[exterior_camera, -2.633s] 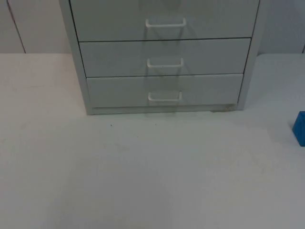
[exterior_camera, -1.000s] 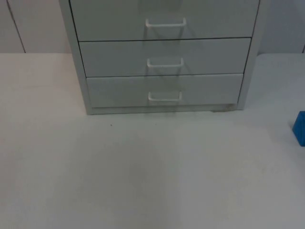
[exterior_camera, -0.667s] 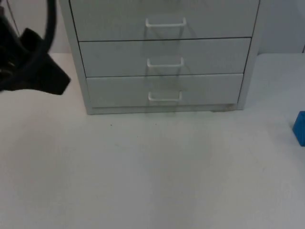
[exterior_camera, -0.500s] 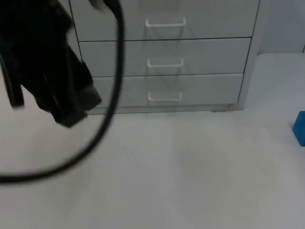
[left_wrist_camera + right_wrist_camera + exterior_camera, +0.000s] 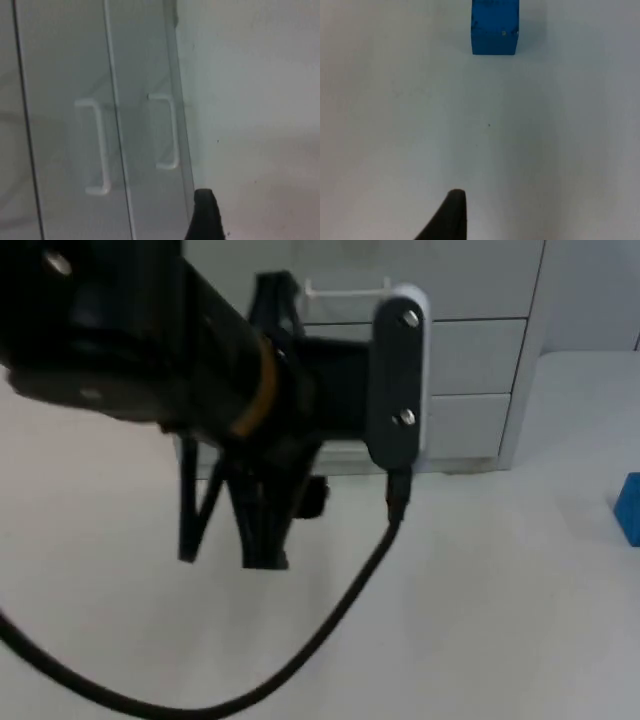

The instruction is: Open the drawer with the left hand, place the block into the drawer with the right hand, then close the drawer with the left hand.

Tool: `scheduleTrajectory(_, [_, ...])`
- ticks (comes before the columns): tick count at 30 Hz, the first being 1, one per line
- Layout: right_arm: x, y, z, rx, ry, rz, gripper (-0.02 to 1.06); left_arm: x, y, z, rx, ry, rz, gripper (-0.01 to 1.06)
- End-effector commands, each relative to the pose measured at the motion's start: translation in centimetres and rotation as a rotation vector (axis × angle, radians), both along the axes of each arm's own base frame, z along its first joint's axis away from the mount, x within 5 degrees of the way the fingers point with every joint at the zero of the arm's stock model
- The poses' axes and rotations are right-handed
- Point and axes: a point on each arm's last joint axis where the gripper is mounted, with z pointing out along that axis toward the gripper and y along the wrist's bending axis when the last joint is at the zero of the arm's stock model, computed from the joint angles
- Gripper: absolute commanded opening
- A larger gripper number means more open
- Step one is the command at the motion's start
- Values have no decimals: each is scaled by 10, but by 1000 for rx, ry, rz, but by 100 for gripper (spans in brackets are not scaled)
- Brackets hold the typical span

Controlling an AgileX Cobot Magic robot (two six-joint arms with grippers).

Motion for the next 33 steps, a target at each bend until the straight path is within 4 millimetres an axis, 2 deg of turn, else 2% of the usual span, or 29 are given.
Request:
scheduleTrajectory(1, [0, -2, 0, -12, -3, -2, 103, 8, -9, -9, 1, -15, -29, 59])
scheduleTrajectory(3, [0, -2, 0, -12, -3, -2, 103, 14, -13, -14, 6, -20, -15, 59])
scheduleTrajectory(7, [1, -2, 0, -12, -5, -2, 103, 44, -35, -35, 55, -40, 49, 59])
scheduleTrajectory(8, [1, -2, 0, -12, -5, -2, 103, 44, -35, -35, 55, -40, 49, 59])
scheduleTrajectory(11, [1, -2, 0, -14, -5, -2, 103, 62, -45, -45, 64, -53, 69, 58])
scheduleTrajectory(16, [1, -2, 0, -24, -5, 1, 103, 80, -44, -59, 76, -48, 91, 54])
scheduleTrajectory(19, [1, -3, 0, -41, -6, 4, 103, 84, -41, -66, 56, -24, 77, 54])
scheduleTrajectory(30, [1, -3, 0, -41, -6, 4, 103, 92, -35, -70, 3, 3, 49, 54])
scheduleTrajectory(33, [1, -3, 0, -41, -6, 4, 103, 93, -34, -79, 21, 14, 41, 54])
